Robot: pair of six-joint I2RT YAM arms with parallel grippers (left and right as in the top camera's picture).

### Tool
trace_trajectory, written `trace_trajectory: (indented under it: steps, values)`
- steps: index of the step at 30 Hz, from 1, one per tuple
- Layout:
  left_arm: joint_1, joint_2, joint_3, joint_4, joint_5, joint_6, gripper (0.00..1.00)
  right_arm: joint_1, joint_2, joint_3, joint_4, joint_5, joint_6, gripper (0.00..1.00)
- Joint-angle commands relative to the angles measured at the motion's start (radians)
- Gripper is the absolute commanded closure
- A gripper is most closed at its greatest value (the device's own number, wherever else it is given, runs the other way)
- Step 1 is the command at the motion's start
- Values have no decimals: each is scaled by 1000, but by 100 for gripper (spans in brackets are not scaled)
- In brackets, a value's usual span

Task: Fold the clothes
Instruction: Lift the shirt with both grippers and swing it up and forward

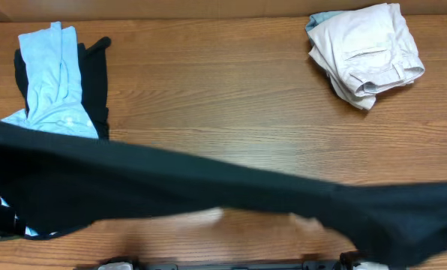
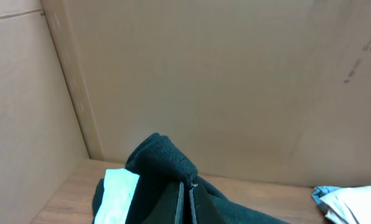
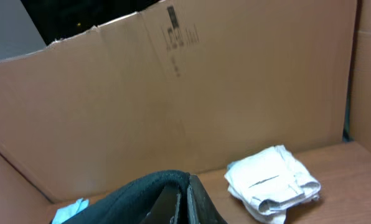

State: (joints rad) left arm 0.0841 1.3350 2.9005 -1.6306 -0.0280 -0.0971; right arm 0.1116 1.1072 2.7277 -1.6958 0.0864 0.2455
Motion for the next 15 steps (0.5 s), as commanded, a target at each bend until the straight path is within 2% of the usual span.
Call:
trace_trajectory:
  steps: [1, 9, 12, 15]
  values:
    - [-1, 35, -33, 7, -32, 22, 96, -5, 35, -35, 2, 34, -19, 96]
    - [-1, 165, -164, 6, -32, 22, 96, -5, 137, -225, 48, 47, -38, 96]
    - [-1, 253, -180, 27, -32, 22, 96, -5, 212, -282, 120, 43, -62, 96]
    - [-1, 355, -181, 112, -24, 21, 96, -5, 321, -299, 245, 44, -100, 96]
